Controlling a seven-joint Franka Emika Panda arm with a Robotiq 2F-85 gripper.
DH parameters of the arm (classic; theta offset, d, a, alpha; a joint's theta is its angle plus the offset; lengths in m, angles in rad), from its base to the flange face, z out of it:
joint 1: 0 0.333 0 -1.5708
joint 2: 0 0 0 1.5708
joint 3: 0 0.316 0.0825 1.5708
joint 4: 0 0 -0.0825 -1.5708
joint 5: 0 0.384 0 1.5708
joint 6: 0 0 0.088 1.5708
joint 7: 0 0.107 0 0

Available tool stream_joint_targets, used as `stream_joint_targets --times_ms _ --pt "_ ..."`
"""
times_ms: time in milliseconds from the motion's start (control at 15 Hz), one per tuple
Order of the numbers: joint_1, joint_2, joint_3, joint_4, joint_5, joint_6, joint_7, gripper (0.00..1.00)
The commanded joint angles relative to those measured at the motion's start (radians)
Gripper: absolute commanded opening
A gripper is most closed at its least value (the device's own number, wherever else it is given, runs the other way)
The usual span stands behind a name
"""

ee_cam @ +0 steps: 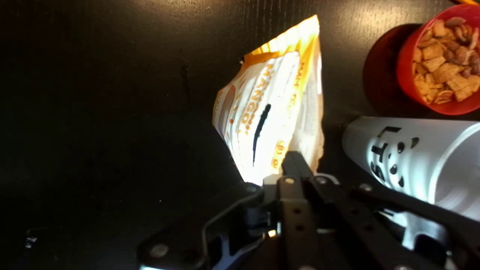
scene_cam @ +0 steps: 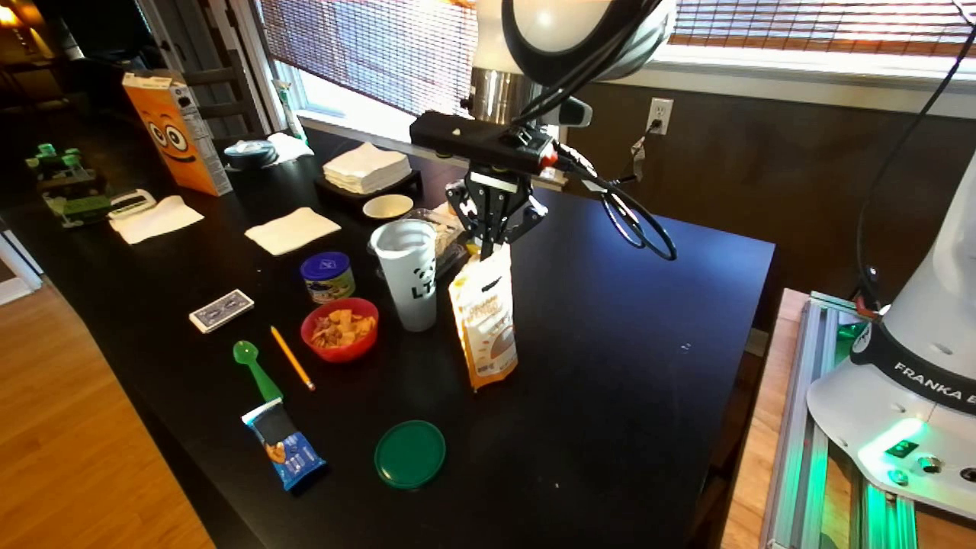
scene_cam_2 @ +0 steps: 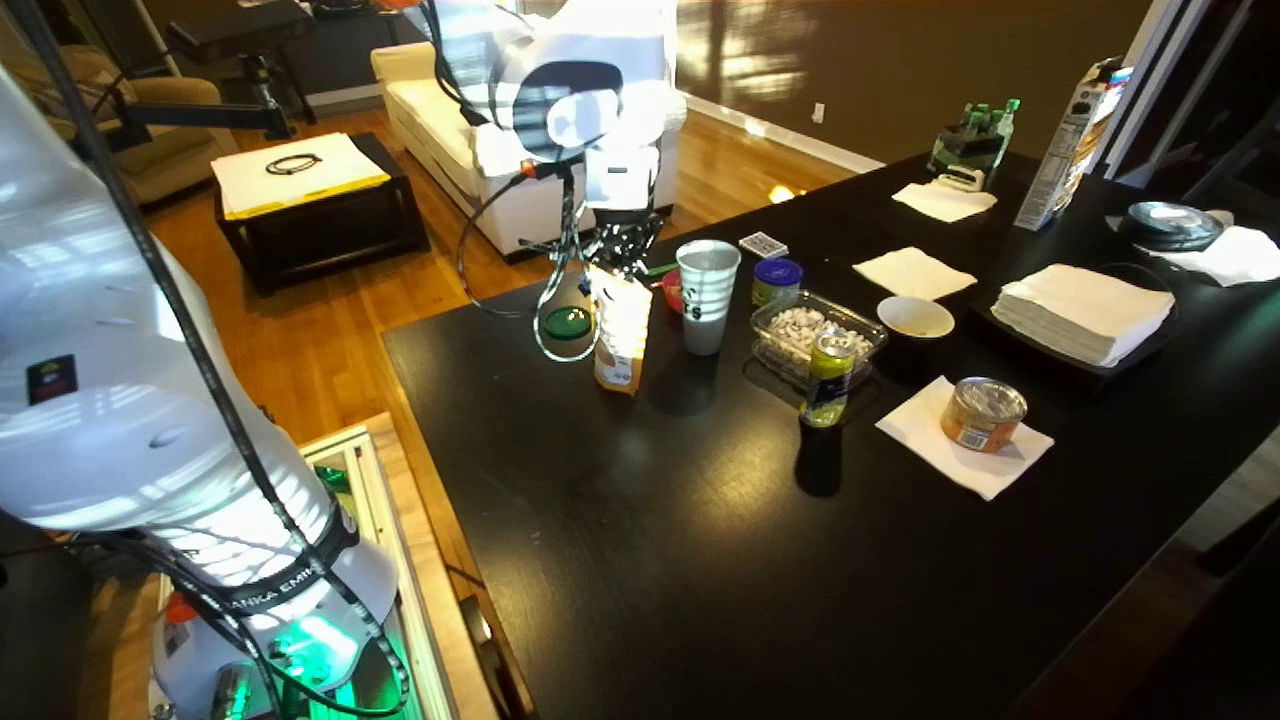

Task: Take one orange object out of the white and yellow packet.

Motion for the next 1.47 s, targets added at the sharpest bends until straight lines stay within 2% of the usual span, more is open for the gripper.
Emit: stream_joint_targets --times_ms 0,133,733,800,867,933,1067,1133,1267,1333,1400 --pt "0.006 0.0 -0.004 0.007 0.05 0.0 -0.051 0.26" --pt "0.006 0.001 -0.005 0.008 0.058 -0.001 -0.064 0.33" --pt "0.003 0.028 -0.007 0.024 0.071 -0.021 -0.113 0.96" --pt "0.003 0.034 -0.008 0.025 0.071 -0.023 -0.118 0.98" --pt "0.003 0.039 -0.008 0.027 0.072 -0.024 -0.121 0.99" --pt "0.002 0.043 -0.009 0.028 0.072 -0.025 -0.124 0.94" --pt "0.002 0.048 -0.01 0.03 0.069 -0.024 -0.125 0.7" --pt "0.001 0.048 -0.01 0.031 0.068 -0.024 -0.126 0.69" --pt "0.001 0.049 -0.011 0.032 0.067 -0.025 -0.126 0.55" --pt "0.001 0.049 -0.011 0.032 0.068 -0.025 -0.126 0.56" --pt "0.0 0.049 -0.012 0.032 0.068 -0.026 -0.126 0.52"
